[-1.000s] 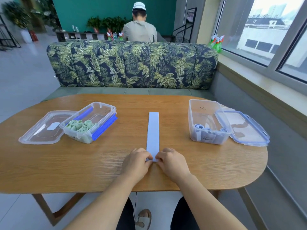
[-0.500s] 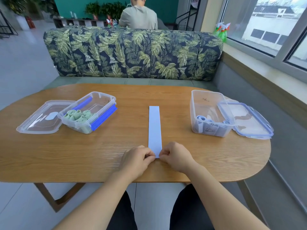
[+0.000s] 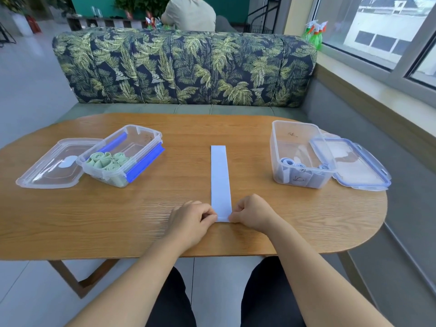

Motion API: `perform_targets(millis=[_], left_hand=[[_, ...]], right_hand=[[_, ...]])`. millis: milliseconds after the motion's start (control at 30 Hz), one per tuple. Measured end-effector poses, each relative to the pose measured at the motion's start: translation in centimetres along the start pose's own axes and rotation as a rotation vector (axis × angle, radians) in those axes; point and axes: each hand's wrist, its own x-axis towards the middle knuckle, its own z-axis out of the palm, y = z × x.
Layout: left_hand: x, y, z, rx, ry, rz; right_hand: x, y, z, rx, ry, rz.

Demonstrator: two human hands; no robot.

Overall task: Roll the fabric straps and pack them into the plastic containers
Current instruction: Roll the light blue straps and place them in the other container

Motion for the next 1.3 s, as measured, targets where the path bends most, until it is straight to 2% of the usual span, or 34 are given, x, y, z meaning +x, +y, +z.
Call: perform_targets(millis=[100, 267, 333, 533, 700, 867, 1033, 1300], left_hand=[[0.0, 0.0, 0.2, 0.043, 0.047, 0.073], [0.3, -0.1, 0.6, 0.228, 0.162, 0.425], [0.5, -0.4, 0.7, 0.267, 0.164, 0.494], [0.8, -0.4, 0.7, 0.182, 0.083, 0.369], [0.8, -0.7, 1.1, 0.133, 0.093, 0.331], [0.5, -0.6, 1.0, 0.139, 0.092, 0.321], [0.3, -0.3, 0.9, 0.150, 0.091, 0.315], [-0.8, 0.4, 1.6, 0.113, 0.053, 0.259]], right_hand=[[0.1, -0.1, 0.1, 0.019, 0.004, 0.027], [0.3, -0.2, 0.1, 0.037, -0.003, 0.055], [0.4, -0.2, 0.1, 0.036, -0.010, 0.058], [0.0, 0.3, 0.4, 0.056, 0.045, -0.007], [-1.5, 2.3, 1.7, 0.247, 0.169, -0.101], [-2.0, 2.1, 2.1, 0.062, 0.210, -0.145], [-2.0, 2.0, 2.3, -0.020, 0.231, -0.157], [-2.8, 2.5, 2.2, -0.019, 0.225, -0.138]])
